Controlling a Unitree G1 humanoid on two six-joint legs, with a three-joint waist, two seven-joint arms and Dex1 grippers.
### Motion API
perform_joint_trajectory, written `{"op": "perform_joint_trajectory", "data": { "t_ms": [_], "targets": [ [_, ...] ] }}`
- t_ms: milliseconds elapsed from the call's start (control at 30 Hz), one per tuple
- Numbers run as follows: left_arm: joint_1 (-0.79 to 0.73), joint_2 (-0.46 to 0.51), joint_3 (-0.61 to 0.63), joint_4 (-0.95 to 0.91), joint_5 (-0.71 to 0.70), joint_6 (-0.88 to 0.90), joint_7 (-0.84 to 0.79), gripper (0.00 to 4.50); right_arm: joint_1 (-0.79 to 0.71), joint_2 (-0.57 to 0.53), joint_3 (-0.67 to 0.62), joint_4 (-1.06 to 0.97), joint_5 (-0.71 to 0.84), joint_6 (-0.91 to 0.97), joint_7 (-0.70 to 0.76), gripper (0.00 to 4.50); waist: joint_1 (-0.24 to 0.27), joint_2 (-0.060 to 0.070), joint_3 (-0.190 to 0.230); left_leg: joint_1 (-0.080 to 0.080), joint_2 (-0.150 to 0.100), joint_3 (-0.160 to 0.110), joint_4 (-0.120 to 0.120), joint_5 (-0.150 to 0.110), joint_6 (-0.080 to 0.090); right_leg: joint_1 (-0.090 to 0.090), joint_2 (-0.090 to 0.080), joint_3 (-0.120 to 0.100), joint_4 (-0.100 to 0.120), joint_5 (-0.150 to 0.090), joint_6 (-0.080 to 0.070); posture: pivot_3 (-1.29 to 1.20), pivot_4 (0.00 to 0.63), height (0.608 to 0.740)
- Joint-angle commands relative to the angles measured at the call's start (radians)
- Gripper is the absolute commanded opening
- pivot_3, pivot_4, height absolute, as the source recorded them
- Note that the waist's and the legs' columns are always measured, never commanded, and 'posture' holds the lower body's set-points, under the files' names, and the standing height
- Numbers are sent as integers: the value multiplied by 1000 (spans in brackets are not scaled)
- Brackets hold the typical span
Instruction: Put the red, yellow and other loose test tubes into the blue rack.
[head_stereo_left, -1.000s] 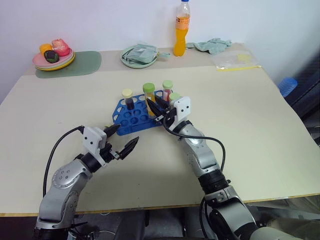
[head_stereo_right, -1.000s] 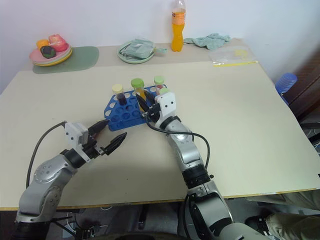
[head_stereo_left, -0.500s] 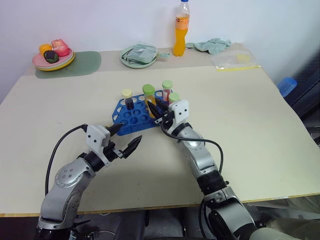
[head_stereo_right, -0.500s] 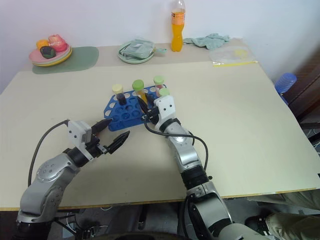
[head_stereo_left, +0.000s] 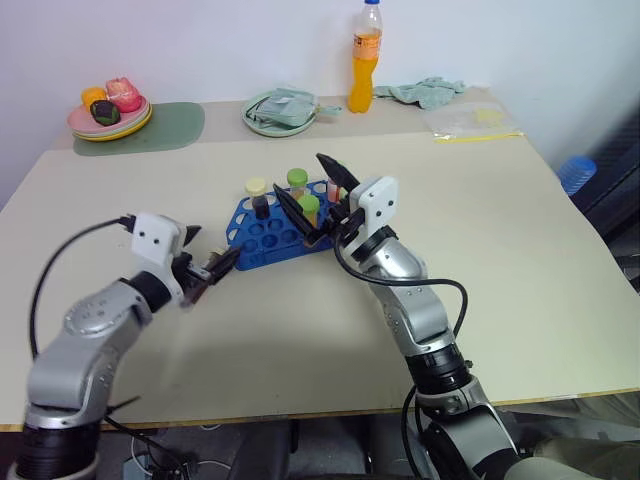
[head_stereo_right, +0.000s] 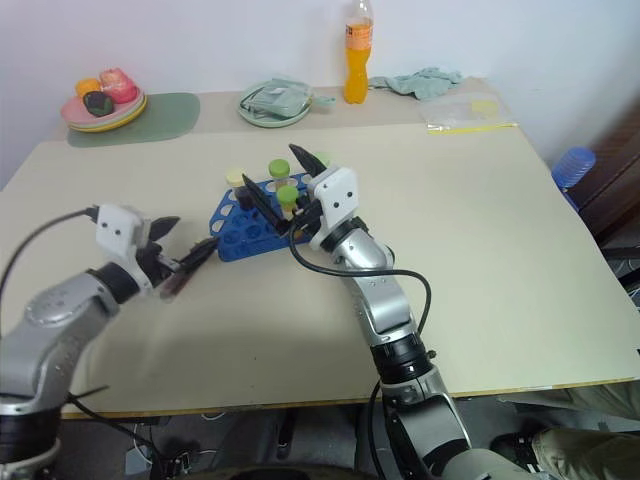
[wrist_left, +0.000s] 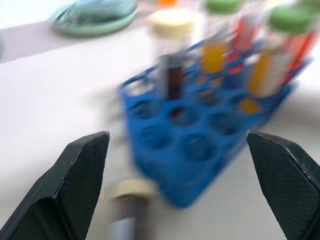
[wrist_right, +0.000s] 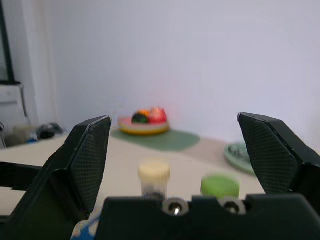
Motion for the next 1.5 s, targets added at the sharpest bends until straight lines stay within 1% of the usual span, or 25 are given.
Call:
{"op": "perform_joint_trajectory", "data": {
  "t_ms": [33, 100, 167, 233, 267, 300, 367, 400, 467, 533, 767, 867, 933, 967, 1000, 1133, 1167, 1267, 1367, 1400, 1433, 1500],
  "targets": [
    [-174, 200, -25, 74, 17, 282, 4, 4500, -17, -48, -18, -112, 42, 65, 43, 4459, 0, -2, 1, -1, 0, -1, 0, 0, -1, 0, 1, -2, 0, 0, 0, 0, 150, 740],
    [-300, 288, -97, 154, 21, 394, -37, 4500, -13, -85, -19, -132, 54, 88, 74, 4459, -2, -2, 1, 0, 0, 0, 0, 1, -1, 0, 1, -1, 2, 0, 0, 0, 150, 740],
    [-431, 370, -205, 244, 15, 512, -110, 4500, -6, -125, -16, -153, 60, 100, 109, 4459, -4, -1, 1, 0, 0, 1, 0, 1, -1, 0, 1, -2, 2, 0, 0, 0, 150, 740],
    [-543, 421, -329, 341, 29, 596, -183, 4500, 5, -175, -5, -187, 74, 120, 163, 4459, -10, -1, 1, 1, 0, 2, -1, 1, -1, 1, 1, -1, 2, 0, 0, 0, 150, 740],
    [-581, 433, -377, 375, 42, 615, -205, 4500, 9, -194, 0, -201, 81, 130, 184, 4459, -15, -1, 1, 1, 0, 3, -2, 1, -1, 1, 1, -1, 2, -1, 0, 0, 150, 740],
    [-621, 443, -442, 409, 64, 620, -235, 4500, 26, -238, 13, -235, 96, 150, 236, 4459, -20, -1, 1, 1, 0, 3, -2, 1, -1, 1, 1, -1, 2, -1, 0, 0, 150, 740],
    [-688, 440, -540, 466, 88, 632, -288, 4500, 61, -319, 35, -297, 134, 199, 328, 4459, -25, -1, 1, 1, 0, 3, -1, 1, -1, 0, 1, -1, 3, -1, 1, 0, 150, 740],
    [-711, 438, -572, 485, 97, 634, -308, 4500, 70, -342, 41, -316, 147, 215, 350, 4459, -27, -2, 1, 1, 0, 3, -1, 1, -1, 0, 1, -1, 3, -1, 1, 0, 150, 740],
    [-755, 438, -685, 501, 136, 623, -363, 4500, 92, -383, 45, -349, 156, 231, 375, 4459, -28, -3, 2, 1, 0, 3, -1, 1, -1, -1, 2, -1, 3, -1, 0, 0, 150, 740],
    [-790, 424, -749, 512, 141, 636, -411, 4500, 110, -404, 49, -372, 156, 242, 383, 4459, -28, -3, 2, 0, 1, 3, -1, 1, -1, -1, 2, -1, 4, -2, 0, 0, 150, 740],
    [-840, 358, -812, 568, 162, 676, -448, 4500, 132, -402, 57, -409, 149, 266, 359, 4459, -24, -4, 2, -1, 1, 3, 1, 1, -1, -1, 2, -1, 4, -2, 0, 0, 150, 740],
    [-831, 336, -818, 577, 168, 685, -451, 4500, 127, -392, 57, -410, 147, 274, 344, 4459, -24, -4, 2, -1, 0, 2, 1, 1, -1, -1, 2, -1, 5, -2, 0, 0, 150, 740],
    [-825, 328, -816, 580, 175, 696, -441, 3957, 124, -387, 62, -410, 147, 277, 339, 4500, -24, -4, 3, -1, 0, 2, 1, 1, -1, -1, 2, -1, 5, -2, 0, 0, 150, 740],
    [-823, 327, -810, 578, 176, 704, -436, 3600, 123, -385, 64, -410, 147, 277, 338, 4500, -24, -4, 3, -1, 0, 2, 1, 1, -1, -1, 2, -1, 5, -2, 0, 0, 150, 740],
    [-822, 328, -805, 575, 175, 712, -434, 3119, 122, -384, 65, -409, 148, 277, 338, 4500, -25, -4, 3, -1, 0, 2, 1, 1, -1, -1, 1, -1, 5, -2, 0, 0, 150, 740],
    [-806, 334, -765, 563, 168, 746, -417, 1056, 120, -382, 64, -403, 149, 276, 340, 4500, -24, -4, 3, -1, 0, 2, 1, 1, -1, -2, 1, -1, 5, -2, 0, 0, 150, 740],
    [-797, 335, -743, 562, 166, 763, -405, 778, 119, -381, 64, -402, 149, 276, 341, 4500, -24, -4, 3, -1, 0, 2, 1, 1, -1, -2, 1, -1, 5, -2, 0, 0, 150, 740],
    [-765, 336, -657, 567, 161, 813, -365, 778, 120, -381, 61, -401, 152, 277, 341, 4500, -26, -4, 3, -1, 0, 2, 1, 1, -1, -2, 1, -1, 6, -2, 0, 0, 150, 740],
    [-721, 321, -482, 590, 181, 812, -288, 778, 124, -382, 58, -402, 156, 283, 340, 4500, -25, -4, 3, -1, 1, 1, 1, 1, -1, -2, 1, -1, 6, -2, 0, 0, 150, 740],
    [-704, 307, -408, 593, 191, 783, -250, 778, 126, -383, 56, -403, 158, 284, 340, 4500, -24, -5, 3, -1, 1, 0, 1, 1, -1, -2, 1, -1, 6, -2, 0, 0, 150, 740],
    [-678, 291, -329, 585, 203, 712, -204, 778, 129, -383, 54, -402, 159, 284, 340, 4500, -24, -5, 3, -1, 0, 0, 2, 1, -1, -2, 1, -1, 6, -2, 0, 0, 150, 740],
    [-593, 241, -142, 537, 212, 457, -126, 778, 136, -385, 48, -399, 160, 284, 338, 4500, -23, -5, 3, -1, 0, -1, 2, 1, -1, -2, 1, -1, 6, -2, 0, 0, 150, 740]
  ]
}}
